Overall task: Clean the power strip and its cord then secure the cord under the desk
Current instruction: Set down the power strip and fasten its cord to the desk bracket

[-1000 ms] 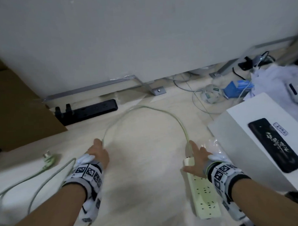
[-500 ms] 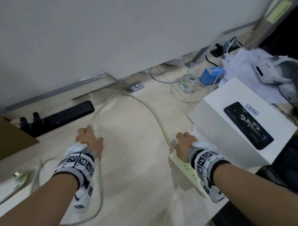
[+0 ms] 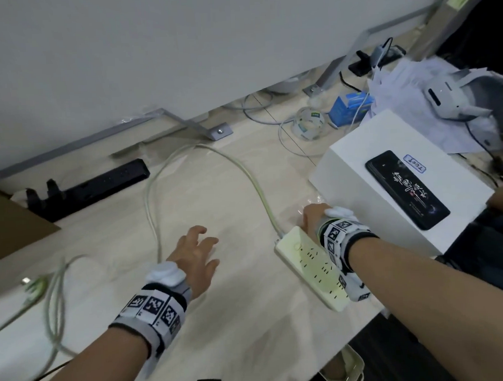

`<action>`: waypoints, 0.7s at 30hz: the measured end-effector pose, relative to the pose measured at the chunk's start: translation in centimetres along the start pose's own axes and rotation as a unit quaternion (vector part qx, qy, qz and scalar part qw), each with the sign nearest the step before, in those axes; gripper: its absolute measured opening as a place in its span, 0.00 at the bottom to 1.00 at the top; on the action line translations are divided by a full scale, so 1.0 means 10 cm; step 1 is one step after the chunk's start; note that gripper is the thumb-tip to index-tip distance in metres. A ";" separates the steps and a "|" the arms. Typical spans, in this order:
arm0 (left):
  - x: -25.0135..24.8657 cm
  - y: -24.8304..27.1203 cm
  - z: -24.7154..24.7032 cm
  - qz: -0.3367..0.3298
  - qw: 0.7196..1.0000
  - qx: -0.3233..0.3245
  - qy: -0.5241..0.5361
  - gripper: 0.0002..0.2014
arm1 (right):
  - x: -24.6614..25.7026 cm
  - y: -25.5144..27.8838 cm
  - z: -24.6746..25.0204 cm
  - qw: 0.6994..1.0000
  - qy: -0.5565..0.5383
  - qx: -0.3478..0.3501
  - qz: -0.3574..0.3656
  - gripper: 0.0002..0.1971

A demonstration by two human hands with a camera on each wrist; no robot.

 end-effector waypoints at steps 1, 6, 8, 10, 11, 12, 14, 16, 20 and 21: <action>-0.06 -0.01 -0.01 -0.004 1.000 0.003 -0.005 0.21 | -0.02 0.00 0.05 1.000 -0.001 -0.017 0.001 0.14; -0.41 -0.04 0.14 -0.045 0.998 -0.050 0.013 0.20 | 0.09 0.18 0.77 0.981 -0.039 -0.179 0.062 0.14; -0.47 -0.06 0.24 -0.042 0.994 -0.086 0.047 0.20 | 0.21 0.26 1.17 0.967 -0.089 -0.217 0.104 0.14; -0.45 -0.11 0.41 -0.026 0.988 -0.123 0.084 0.21 | 0.39 0.42 1.67 0.941 -0.124 -0.280 0.146 0.13; -0.46 -0.13 0.48 -0.024 0.986 -0.135 0.096 0.22 | 0.46 0.51 1.89 0.922 -0.157 -0.313 0.165 0.12; -0.44 -0.16 0.63 -0.020 0.983 -0.153 0.102 0.23 | 0.58 0.63 2.18 0.897 -0.194 -0.348 0.194 0.10; -0.43 -0.22 0.79 0.004 0.978 -0.168 0.122 0.25 | 0.73 0.75 2.45 0.848 -0.289 -0.372 0.244 0.10; -0.36 -0.28 0.91 0.059 0.971 -0.169 0.158 0.27 | 0.83 0.81 2.53 0.793 -0.412 -0.346 0.285 0.10; -0.21 -0.38 1.03 0.136 0.936 -0.134 0.295 0.20 | 0.91 0.73 2.59 0.696 -0.579 -0.287 0.313 0.13; -0.20 -0.41 1.04 0.137 0.929 -0.121 0.321 0.15 | 0.91 0.68 2.61 0.680 -0.604 -0.279 0.308 0.13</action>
Point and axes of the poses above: each hand's wrist, its own y-axis away from the middle knuckle, its own z-axis out of the back of the hand, x = y × z, the point moved 8 cm from there along -y, towards the middle knuckle, and after that the axes turned 5 degrees about y, right-handed, at the moved point
